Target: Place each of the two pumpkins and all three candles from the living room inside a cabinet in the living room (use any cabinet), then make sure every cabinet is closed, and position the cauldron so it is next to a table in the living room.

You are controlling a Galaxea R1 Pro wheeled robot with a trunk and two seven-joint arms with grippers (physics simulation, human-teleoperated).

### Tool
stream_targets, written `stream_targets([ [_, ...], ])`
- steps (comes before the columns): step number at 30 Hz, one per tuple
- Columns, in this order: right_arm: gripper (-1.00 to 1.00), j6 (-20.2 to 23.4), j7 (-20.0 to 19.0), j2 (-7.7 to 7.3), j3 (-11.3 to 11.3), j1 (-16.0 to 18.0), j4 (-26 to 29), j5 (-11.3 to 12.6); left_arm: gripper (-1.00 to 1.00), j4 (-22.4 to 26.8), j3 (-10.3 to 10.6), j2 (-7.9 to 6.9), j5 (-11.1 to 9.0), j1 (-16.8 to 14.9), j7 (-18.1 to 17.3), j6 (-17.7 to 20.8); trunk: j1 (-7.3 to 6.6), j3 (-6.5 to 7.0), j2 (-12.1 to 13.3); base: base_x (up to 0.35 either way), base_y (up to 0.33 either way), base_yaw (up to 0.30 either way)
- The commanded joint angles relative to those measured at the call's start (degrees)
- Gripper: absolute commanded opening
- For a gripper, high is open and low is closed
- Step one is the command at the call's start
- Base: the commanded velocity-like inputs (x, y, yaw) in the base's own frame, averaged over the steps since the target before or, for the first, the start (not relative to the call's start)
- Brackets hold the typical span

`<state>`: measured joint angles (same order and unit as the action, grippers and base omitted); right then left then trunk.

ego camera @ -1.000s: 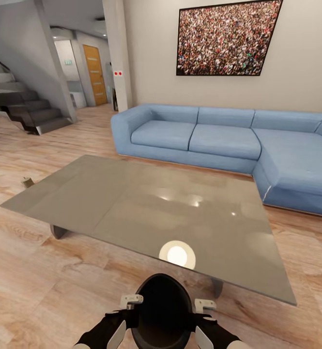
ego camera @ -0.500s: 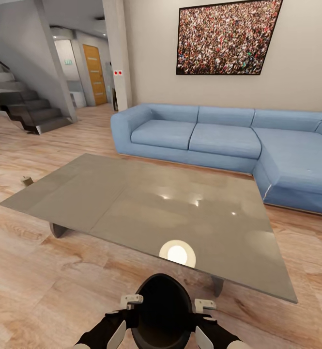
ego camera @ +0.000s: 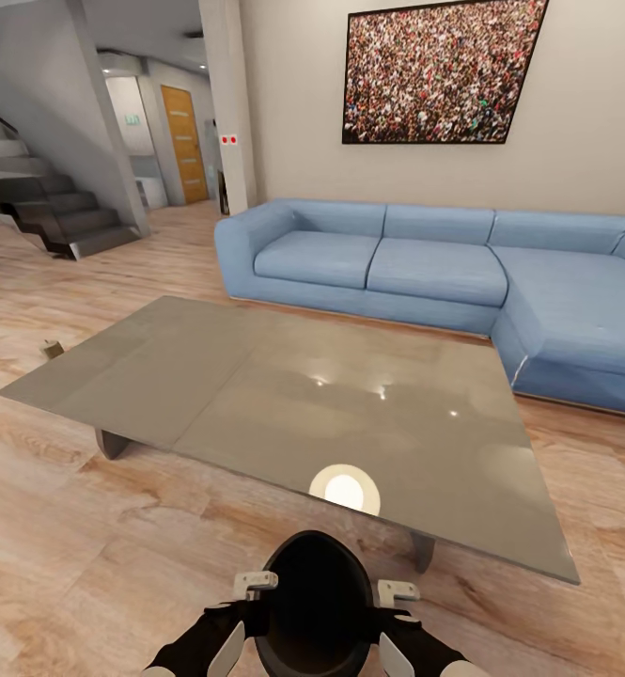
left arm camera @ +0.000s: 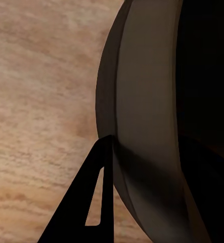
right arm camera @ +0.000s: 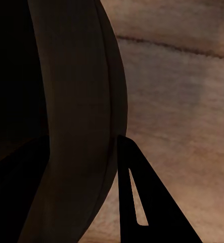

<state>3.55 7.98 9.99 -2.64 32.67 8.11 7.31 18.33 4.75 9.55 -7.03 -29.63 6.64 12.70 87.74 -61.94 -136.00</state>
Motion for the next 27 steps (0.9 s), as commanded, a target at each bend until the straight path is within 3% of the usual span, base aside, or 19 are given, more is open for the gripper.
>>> stream_targets([
  [1, -1.0, 0.3, -1.7, 0.0, -0.3, 0.0, 0.6, 0.6, -1.0, 0.0, 0.4, -0.05, -1.6, 0.0, 0.2, 0.3, -0.02, -0.04, 0.0, 0.0, 0.0, 0.0],
  [8, -1.0, 0.3, -1.6, 0.0, -0.3, 0.0, 0.6, 0.6, -1.0, 0.0, 0.4, -0.05, -1.6, 0.0, 0.3, 0.3, 0.86, -0.76, -1.6, 0.0, 0.0, 0.0],
  [27, -1.0, 0.3, -1.6, 0.0, -0.3, 0.0, 0.6, 0.6, -1.0, 0.0, 0.4, -0.05, -1.6, 0.0, 0.3, 0.3, 0.86, -0.76, -1.6, 0.028, 0.0, 0.0],
])
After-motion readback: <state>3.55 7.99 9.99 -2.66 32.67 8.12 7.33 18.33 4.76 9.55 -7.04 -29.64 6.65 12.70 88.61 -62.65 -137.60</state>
